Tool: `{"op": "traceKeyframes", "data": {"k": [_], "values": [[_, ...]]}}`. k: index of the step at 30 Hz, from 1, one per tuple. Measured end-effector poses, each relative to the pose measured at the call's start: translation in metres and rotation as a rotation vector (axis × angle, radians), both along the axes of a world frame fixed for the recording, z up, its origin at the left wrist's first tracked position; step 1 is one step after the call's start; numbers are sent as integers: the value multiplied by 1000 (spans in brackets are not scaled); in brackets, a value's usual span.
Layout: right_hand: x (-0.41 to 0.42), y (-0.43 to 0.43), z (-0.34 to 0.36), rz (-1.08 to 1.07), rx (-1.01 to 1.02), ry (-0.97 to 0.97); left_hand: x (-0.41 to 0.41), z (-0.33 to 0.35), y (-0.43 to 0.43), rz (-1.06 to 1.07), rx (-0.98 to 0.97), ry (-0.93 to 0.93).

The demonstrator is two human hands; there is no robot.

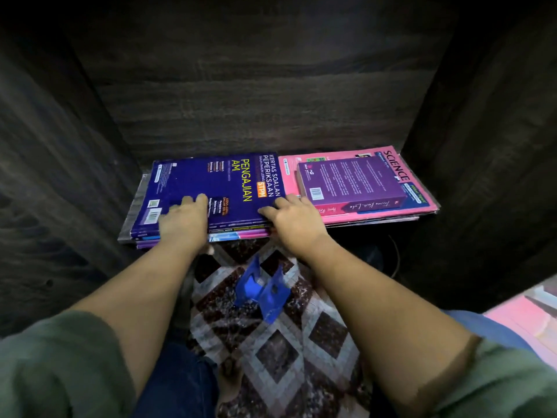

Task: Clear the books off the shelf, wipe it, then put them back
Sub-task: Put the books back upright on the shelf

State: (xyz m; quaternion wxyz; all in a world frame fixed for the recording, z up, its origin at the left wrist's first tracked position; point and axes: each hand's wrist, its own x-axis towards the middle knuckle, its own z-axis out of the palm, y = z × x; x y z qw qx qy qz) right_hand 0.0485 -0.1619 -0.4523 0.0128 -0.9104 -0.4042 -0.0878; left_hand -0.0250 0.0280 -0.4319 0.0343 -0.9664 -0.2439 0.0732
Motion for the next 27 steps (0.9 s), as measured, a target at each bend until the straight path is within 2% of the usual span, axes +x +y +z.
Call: {"op": "traceKeyframes", "data": {"k": [2,4,6,8,10,14,21,27], "values": [[10,-16,11,3,27,11,12,9,-18,-77,36,53],[21,-38,17,-95,70,16,23,13,-39,-234,94,44],[32,-63,17,-227,53,69,31,10,-58,-326,67,41],[42,-87,13,-322,25,175,36,2,-71,-343,-1,60],[46,-102,6,-321,17,201,39,-7,-80,-332,-25,60],[45,-108,-4,-299,52,59,47,-8,-91,-270,0,59],[38,-109,-15,-331,-19,-169,55,-13,-104,-215,36,90],[40,-126,-28,-240,68,-346,54,-13,-109,-333,7,-23]]}}
